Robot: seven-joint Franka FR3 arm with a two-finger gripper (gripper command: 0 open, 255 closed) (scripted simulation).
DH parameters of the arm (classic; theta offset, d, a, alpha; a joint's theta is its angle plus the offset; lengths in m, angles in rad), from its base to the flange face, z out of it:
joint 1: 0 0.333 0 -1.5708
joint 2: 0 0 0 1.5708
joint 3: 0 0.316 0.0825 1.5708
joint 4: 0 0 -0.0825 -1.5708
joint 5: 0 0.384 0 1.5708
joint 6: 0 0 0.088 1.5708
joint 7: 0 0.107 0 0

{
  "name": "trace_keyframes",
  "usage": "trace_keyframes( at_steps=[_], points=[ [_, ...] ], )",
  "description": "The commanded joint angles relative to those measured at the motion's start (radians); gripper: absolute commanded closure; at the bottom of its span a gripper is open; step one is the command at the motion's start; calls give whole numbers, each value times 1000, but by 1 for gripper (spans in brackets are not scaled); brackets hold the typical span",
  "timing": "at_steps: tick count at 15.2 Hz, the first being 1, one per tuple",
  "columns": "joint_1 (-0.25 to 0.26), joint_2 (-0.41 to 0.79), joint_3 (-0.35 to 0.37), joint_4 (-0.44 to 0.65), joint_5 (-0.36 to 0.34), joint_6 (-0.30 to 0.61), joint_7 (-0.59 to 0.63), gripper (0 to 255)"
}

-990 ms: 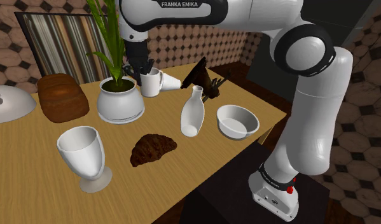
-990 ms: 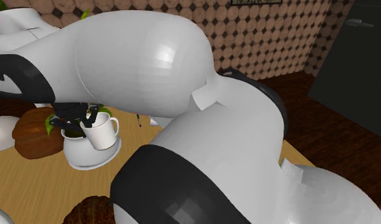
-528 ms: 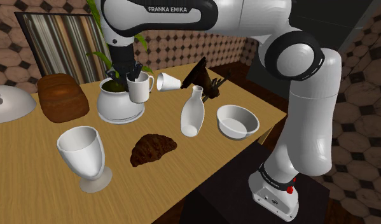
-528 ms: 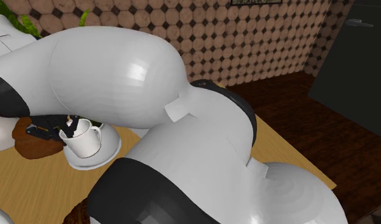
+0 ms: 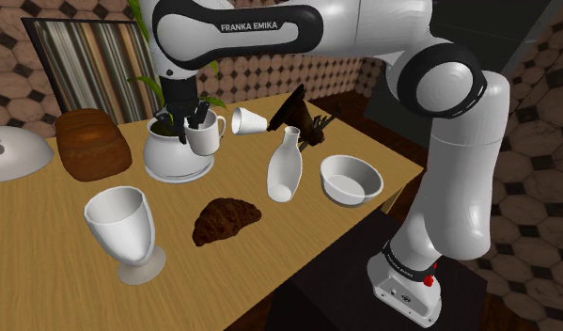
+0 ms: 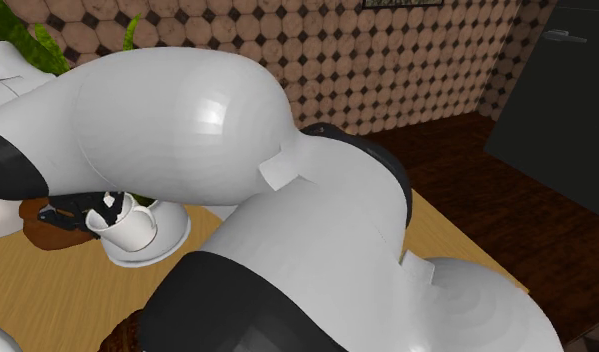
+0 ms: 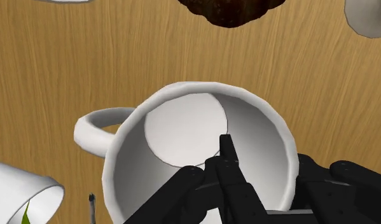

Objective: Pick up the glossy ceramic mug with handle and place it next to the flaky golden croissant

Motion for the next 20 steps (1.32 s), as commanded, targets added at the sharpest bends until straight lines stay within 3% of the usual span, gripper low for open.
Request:
trace_keyframes(
  at_steps=[1,16,17,18,20],
  points=[
    [-6,27,-8,-46,-5,33,2,255],
    [-3,68,-19,-188,-11,215,11,255],
    [6,-70,-11,-181,-13,205,23,255],
    [6,-70,-11,-181,-13,205,23,0],
    [-20,-151,8,-258,-15,208,-168,0]
  ],
)
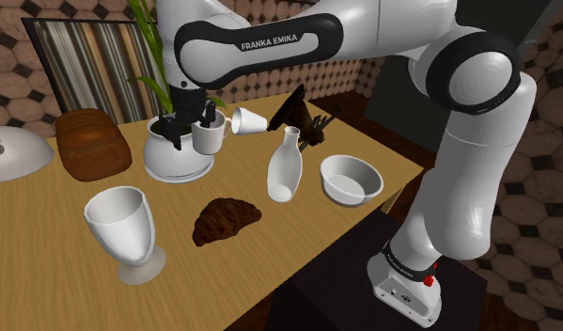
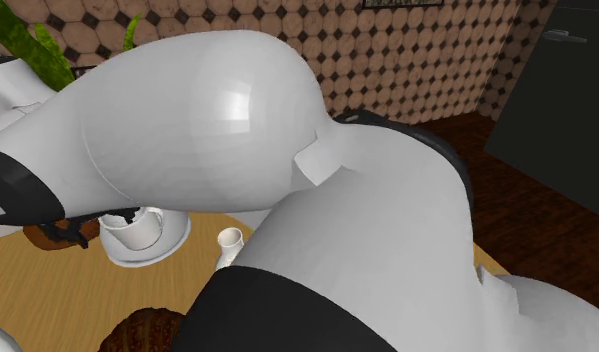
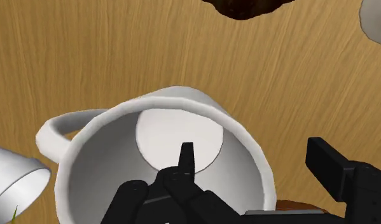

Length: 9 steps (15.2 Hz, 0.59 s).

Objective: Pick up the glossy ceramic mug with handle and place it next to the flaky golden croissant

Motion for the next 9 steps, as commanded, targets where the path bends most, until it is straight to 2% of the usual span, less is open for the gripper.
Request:
trace_keyframes(
  at_steps=[1,7,8,9],
  points=[
    [-24,-67,13,-60,0,2,-189,0],
    [-92,-263,7,-195,31,-17,-837,0],
    [-96,-278,1,-200,35,-21,-907,0],
    [-95,-275,-1,-210,34,-8,-907,0]
  ],
)
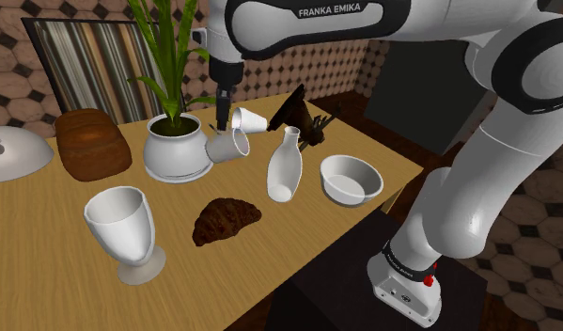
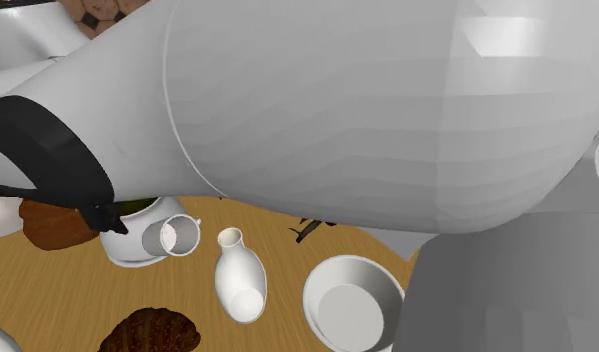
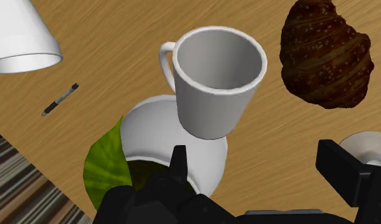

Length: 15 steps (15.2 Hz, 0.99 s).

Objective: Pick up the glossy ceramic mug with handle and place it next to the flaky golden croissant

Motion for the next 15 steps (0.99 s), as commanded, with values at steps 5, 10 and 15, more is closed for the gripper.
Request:
trace_keyframes(
  at_steps=[5,10,15],
  points=[
    [-3,11,-4,-54,-3,67,-51,0],
    [-4,17,-4,-68,-5,87,-50,0],
    [-4,17,-4,-68,-5,87,-50,255]
  ],
)
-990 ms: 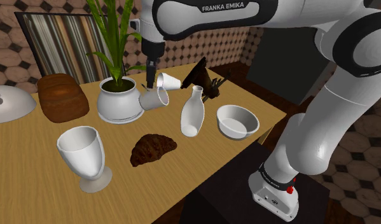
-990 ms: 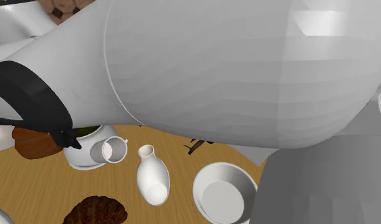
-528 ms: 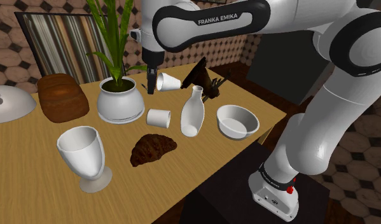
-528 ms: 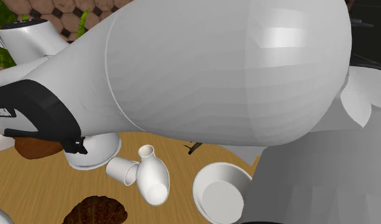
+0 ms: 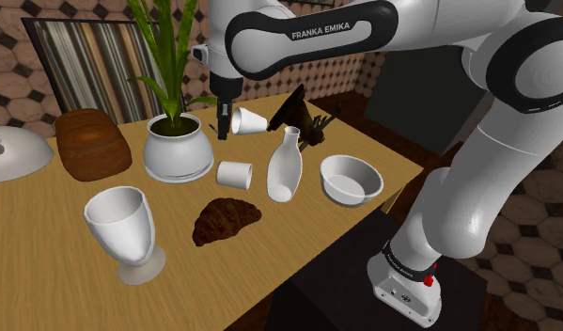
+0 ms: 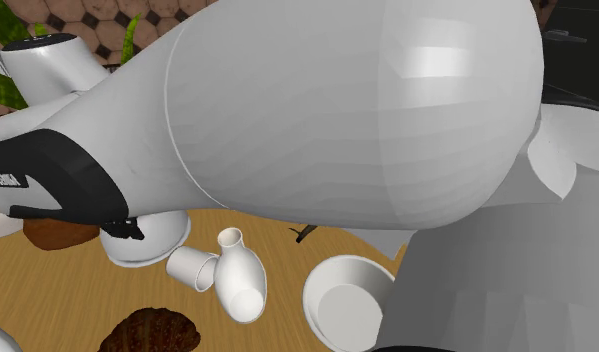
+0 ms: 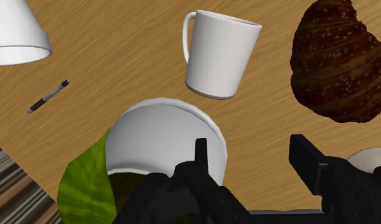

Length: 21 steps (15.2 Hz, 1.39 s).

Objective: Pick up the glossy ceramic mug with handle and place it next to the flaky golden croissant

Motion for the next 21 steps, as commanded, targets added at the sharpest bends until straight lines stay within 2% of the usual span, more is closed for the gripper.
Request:
trace_keyframes(
  at_steps=[1,9,10,21],
  points=[
    [0,0,0,0,0,0,0,255],
    [0,0,0,0,0,0,0,255],
    [0,0,0,0,0,0,0,0],
    [-115,-44,-141,-336,386,268,-229,0]
  ],
)
